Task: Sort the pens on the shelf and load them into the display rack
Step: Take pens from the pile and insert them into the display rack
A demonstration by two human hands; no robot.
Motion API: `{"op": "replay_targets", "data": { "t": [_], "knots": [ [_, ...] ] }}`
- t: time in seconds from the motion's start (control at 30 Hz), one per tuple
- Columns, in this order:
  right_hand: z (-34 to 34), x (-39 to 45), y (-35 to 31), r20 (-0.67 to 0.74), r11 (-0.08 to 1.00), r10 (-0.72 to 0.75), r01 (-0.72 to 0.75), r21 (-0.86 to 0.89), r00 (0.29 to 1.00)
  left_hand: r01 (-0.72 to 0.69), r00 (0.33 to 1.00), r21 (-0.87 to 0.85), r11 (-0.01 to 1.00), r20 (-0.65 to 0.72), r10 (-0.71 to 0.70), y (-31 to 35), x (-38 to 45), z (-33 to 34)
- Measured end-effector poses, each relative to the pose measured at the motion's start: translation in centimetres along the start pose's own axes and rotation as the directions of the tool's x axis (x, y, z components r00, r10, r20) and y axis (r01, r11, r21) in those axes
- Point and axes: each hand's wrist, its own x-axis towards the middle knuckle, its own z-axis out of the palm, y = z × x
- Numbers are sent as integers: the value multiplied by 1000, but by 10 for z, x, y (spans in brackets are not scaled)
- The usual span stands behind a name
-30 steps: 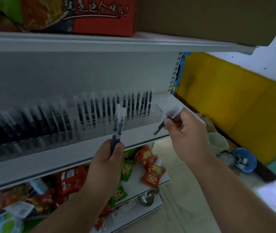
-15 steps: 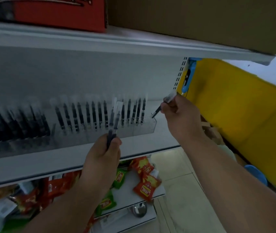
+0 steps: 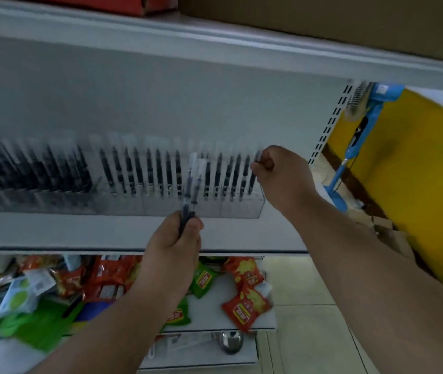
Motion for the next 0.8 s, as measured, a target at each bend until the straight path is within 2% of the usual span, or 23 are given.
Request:
{"op": "replay_targets", "data": {
  "t": [0.3,0.37,0.5,0.6,0.7,0.8],
  "knots": [
    [8,1,10,89,998,62,-62,-8,994,36,999,-36,999,6,-36,4,6,6],
    [4,-8,10,64,996,88,-89,17,994,28,999,-43,999,17,-27,6,8,9],
    [-6,-31,0,-12,990,18,-16,141,1000,32,999,-91,995,37,-29,8,8,12],
    [-5,-43,-21,103,953,-56,22,303,993,40,997,-149,988,67,-31,7,5,10],
    [4,-49,-43,247,875,-98,-35,483,964,25,994,-111,994,107,-13,3,1,1],
    [15,-54,-68,295,817,-129,-67,573,947,20,992,-70,997,126,-11,1,-3,-21]
  ]
}}
